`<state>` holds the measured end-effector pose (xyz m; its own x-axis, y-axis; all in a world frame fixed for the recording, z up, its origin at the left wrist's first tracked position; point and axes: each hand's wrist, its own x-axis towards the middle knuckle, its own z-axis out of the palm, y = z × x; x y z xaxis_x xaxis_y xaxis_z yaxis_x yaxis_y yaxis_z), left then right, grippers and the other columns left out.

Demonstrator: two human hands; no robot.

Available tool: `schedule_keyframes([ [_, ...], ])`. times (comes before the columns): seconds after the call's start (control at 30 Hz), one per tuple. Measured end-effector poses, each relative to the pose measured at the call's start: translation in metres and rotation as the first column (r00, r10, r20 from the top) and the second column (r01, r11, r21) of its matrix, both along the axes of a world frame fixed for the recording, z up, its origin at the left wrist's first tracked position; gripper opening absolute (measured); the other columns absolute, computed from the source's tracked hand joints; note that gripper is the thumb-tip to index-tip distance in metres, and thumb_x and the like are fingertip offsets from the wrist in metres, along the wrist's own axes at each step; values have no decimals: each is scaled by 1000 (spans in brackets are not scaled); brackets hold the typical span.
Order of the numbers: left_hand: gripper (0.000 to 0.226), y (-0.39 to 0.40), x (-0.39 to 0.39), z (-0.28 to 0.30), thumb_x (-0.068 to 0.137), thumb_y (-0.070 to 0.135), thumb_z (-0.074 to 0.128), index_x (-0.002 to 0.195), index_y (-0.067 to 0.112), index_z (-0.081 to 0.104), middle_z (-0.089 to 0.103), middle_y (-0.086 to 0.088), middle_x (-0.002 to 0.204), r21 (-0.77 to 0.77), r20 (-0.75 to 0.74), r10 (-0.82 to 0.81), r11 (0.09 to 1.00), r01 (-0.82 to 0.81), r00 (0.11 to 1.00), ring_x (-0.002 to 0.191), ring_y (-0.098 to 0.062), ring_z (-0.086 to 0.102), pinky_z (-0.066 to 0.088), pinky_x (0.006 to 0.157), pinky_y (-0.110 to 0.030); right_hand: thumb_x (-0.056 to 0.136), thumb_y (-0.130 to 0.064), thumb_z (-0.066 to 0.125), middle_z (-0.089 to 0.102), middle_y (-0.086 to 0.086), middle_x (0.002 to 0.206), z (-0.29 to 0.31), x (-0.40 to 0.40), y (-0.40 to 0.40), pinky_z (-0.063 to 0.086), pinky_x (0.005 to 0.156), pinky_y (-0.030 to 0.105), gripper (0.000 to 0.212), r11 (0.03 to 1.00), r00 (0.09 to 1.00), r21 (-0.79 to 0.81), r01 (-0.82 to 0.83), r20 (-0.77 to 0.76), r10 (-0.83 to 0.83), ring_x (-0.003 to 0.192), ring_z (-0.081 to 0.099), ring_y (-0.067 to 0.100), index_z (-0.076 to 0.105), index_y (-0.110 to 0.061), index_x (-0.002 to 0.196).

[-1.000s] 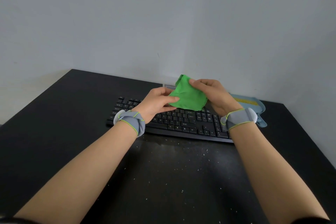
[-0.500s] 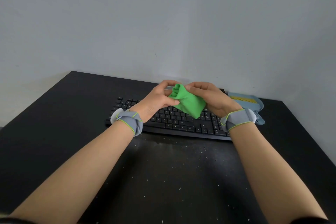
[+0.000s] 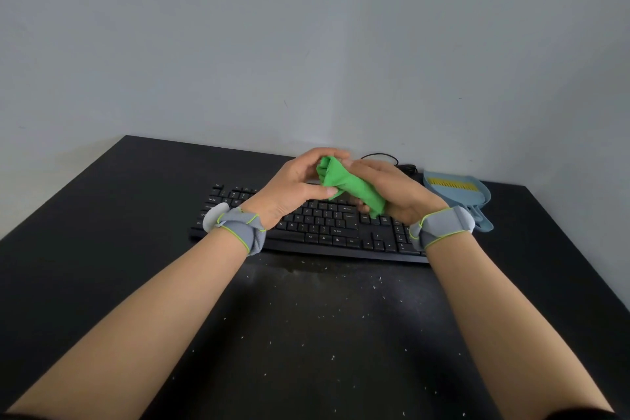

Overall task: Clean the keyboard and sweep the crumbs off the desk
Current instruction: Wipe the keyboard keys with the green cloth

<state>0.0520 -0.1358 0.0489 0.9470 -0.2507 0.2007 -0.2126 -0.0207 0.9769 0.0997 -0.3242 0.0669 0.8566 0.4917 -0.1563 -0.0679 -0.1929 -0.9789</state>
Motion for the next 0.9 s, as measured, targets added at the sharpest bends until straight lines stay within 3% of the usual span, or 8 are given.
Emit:
schedule_keyframes([
  [0.1, 61, 3, 7, 0, 74, 7, 62, 133, 19, 55, 61, -5, 128, -37, -162, 16, 999, -22, 987, 115, -16, 62, 51, 99, -35, 94, -31, 67, 64, 4, 75, -8, 10, -3, 44, 50, 24, 28, 987, 977, -72, 145, 167, -131, 57, 55, 13, 68, -4, 101],
  [0.2, 54, 6, 14, 0, 84, 32, 72, 133, 21, 54, 64, -1, 124, 33, -258, 66, 998, -60, 964, 115, -13, 63, 52, 99, -38, 91, -22, 72, 69, 9, 85, -15, 16, -5, 48, 69, 28, 11, 987, 965, -89, 136, 239, -111, 76, 61, 16, 73, -12, 95],
  [0.33, 43, 9, 25, -9, 86, 9, 74, 125, 7, 57, 67, -18, 115, 122, -156, 202, 975, -184, 967, 104, -27, 69, 58, 89, -36, 90, -12, 72, 72, 20, 104, -18, 26, -7, 53, 83, 34, 25, 988, 971, -149, 48, 238, -11, 88, 67, 19, 69, -8, 115],
  [0.47, 32, 20, 37, -18, 80, -2, 76, 108, 9, 67, 67, -6, 101, 111, -15, 295, 950, -292, 955, 87, -13, 64, 55, 83, -24, 83, -15, 79, 76, 6, 89, -18, 46, -4, 56, 82, 35, 20, 953, 944, -291, 90, 331, 11, 78, 69, 13, 75, -12, 103],
  [0.6, 25, 33, 48, -20, 85, -1, 70, 108, 7, 67, 67, -8, 105, 23, -2, 448, 894, -448, 894, 91, -9, 62, 51, 84, -17, 84, -22, 77, 74, -5, 93, -9, 77, 8, 48, 86, 26, 17, 879, 763, -312, 362, 641, -87, 88, 64, 9, 77, -21, 101],
  [0.7, 25, 45, 54, -24, 88, -1, 66, 112, 6, 66, 68, -5, 107, 61, -22, 509, 860, -507, 861, 91, -7, 62, 52, 87, -23, 85, -29, 72, 73, -10, 97, -7, 96, 24, 39, 93, 35, 17, 774, 603, -362, 519, 797, -31, 103, 61, 16, 74, -29, 101],
  [0.8, 25, 54, 57, -31, 88, -2, 64, 112, 5, 67, 68, -6, 109, 92, -28, 516, 854, -512, 856, 94, -8, 63, 52, 92, -27, 87, -27, 69, 72, -8, 100, -17, 110, 43, 27, 88, 35, 16, 704, 568, -454, 546, 818, 87, 107, 54, 21, 71, -30, 103],
  [0.9, 24, 59, 59, -34, 89, -2, 63, 113, 3, 66, 68, -7, 110, 103, -31, 520, 851, -515, 853, 97, -9, 63, 53, 97, -31, 85, -22, 67, 72, -3, 100, -29, 121, 54, 32, 89, 37, 17, 659, 574, -533, 531, 798, 182, 102, 57, 26, 69, -25, 102],
])
